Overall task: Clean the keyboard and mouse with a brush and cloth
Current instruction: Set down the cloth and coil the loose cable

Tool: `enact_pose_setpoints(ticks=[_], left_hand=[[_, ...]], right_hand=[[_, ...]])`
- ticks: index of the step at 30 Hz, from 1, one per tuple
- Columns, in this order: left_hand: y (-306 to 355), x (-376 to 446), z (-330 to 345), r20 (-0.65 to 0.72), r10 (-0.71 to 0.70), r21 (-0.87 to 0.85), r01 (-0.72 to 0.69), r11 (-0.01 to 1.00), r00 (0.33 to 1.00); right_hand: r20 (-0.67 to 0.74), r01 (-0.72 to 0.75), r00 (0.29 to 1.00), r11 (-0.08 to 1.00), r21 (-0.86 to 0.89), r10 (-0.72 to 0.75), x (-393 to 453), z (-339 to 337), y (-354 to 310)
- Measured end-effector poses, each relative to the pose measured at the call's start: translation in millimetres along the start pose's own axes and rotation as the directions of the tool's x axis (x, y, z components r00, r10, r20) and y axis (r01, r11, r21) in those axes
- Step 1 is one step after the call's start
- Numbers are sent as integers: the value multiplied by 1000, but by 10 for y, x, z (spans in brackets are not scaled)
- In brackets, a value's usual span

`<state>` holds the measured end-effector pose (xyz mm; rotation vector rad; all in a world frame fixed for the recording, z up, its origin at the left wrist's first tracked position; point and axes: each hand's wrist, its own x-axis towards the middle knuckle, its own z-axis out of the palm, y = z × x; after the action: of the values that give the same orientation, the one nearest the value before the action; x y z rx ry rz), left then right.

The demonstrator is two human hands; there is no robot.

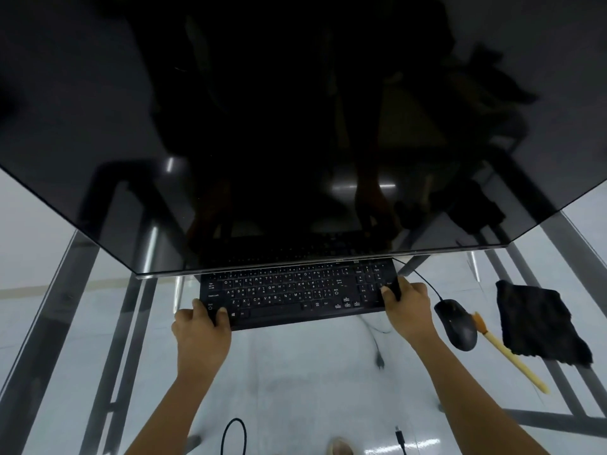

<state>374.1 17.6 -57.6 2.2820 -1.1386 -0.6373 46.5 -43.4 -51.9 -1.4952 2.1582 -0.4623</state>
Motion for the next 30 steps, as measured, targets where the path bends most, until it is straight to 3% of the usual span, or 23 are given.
enact_pose_setpoints(ticks=[9, 14, 22, 27, 30], left_hand=[[-47, 105, 44, -26, 41, 60, -39, 997, 999], [57, -36, 49, -24, 57, 183, -52, 982, 998], [527, -615, 441, 183, 364, 189, -396, 899, 913], [531, -538, 580, 226, 461, 296, -512, 807, 858], [501, -504, 629, 240, 479, 348, -535, 770, 844]], right_hand=[[12, 20, 1000, 1000, 6, -20, 72, 32, -41], [71, 38, 997, 999, -17, -37, -1, -83, -38], [-209, 76, 971, 981, -180, -114, -281, -645, 653], [-95, 156, 977, 948, -277, -189, -320, -656, 1035], [-101, 189, 968, 936, -296, -228, -281, -612, 1072]])
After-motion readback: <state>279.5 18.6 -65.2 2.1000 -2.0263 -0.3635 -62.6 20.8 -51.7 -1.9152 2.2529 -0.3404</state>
